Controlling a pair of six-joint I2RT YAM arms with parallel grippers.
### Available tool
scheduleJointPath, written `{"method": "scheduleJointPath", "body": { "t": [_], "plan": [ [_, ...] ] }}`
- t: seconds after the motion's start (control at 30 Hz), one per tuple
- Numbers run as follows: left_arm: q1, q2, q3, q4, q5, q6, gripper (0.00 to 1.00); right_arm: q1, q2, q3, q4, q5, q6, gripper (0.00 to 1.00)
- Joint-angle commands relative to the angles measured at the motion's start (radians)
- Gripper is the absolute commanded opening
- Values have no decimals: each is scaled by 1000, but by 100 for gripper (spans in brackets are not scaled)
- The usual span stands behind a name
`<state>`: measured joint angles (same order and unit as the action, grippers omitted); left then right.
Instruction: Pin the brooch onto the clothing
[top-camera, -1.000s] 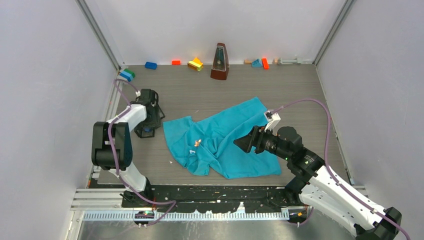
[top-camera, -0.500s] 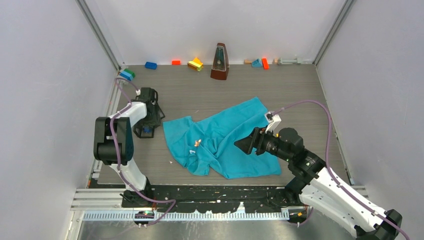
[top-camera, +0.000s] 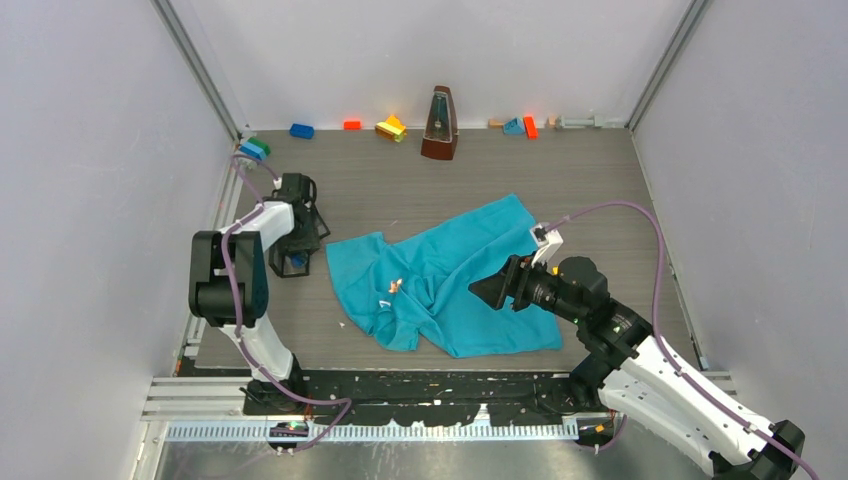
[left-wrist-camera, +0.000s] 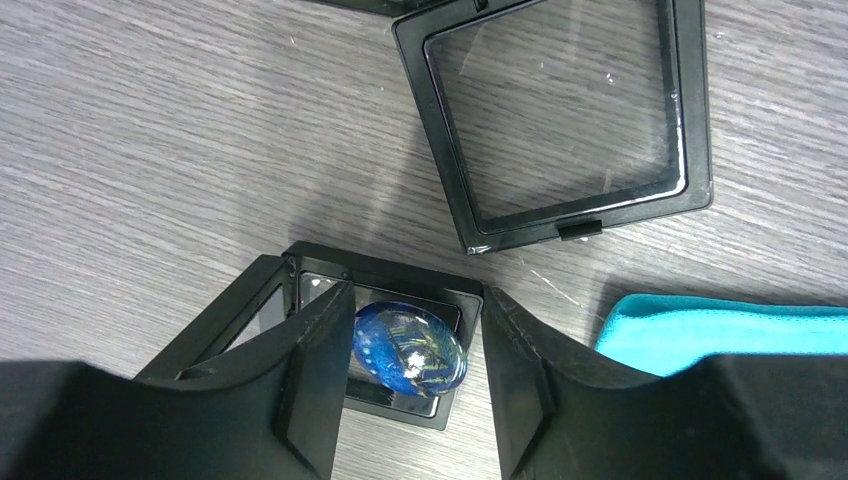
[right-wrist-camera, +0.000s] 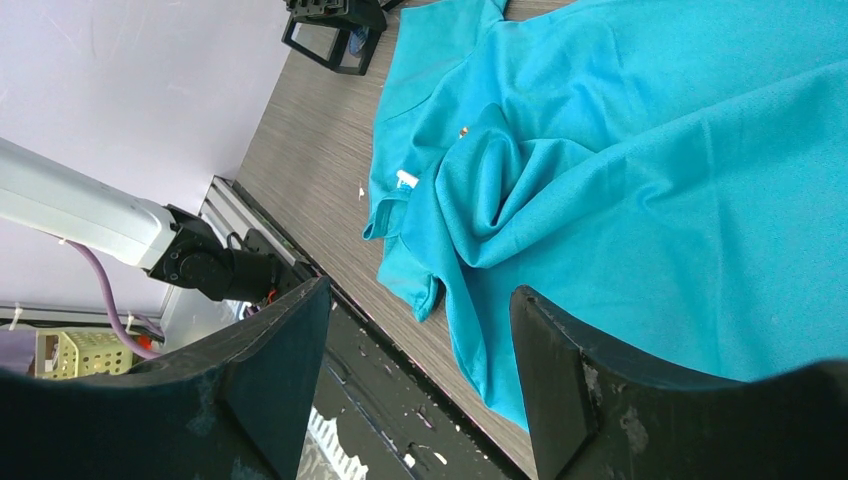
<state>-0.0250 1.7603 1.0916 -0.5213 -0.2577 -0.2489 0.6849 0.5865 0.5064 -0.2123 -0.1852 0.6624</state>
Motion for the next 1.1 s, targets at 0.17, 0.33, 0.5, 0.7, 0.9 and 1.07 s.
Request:
{"method": "scheduleJointPath", "body": {
  "t": [0.17, 0.33, 0.5, 0.7, 0.9, 1.07],
  "plan": [
    [5, -110, -28, -34, 8, 7, 53, -1, -8, -1, 27, -17, 14, 71],
    [5, -113, -24, -62, -11, 8, 65, -1, -7, 1, 27, -20, 16, 71],
    [5, -72, -4, -102, 15, 7, 66, -1, -5, 1, 26, -21, 15, 71],
    [5, -21, 14, -120, 23, 7, 65, -1, -2, 1, 25, -22, 16, 71],
    [5, 0, 27, -131, 36, 8, 56, -1, -2, 0, 25, -22, 16, 71],
    [5, -31, 18, -134, 37, 8, 49, -1, -3, -2, 25, -20, 17, 71]
  ]
}}
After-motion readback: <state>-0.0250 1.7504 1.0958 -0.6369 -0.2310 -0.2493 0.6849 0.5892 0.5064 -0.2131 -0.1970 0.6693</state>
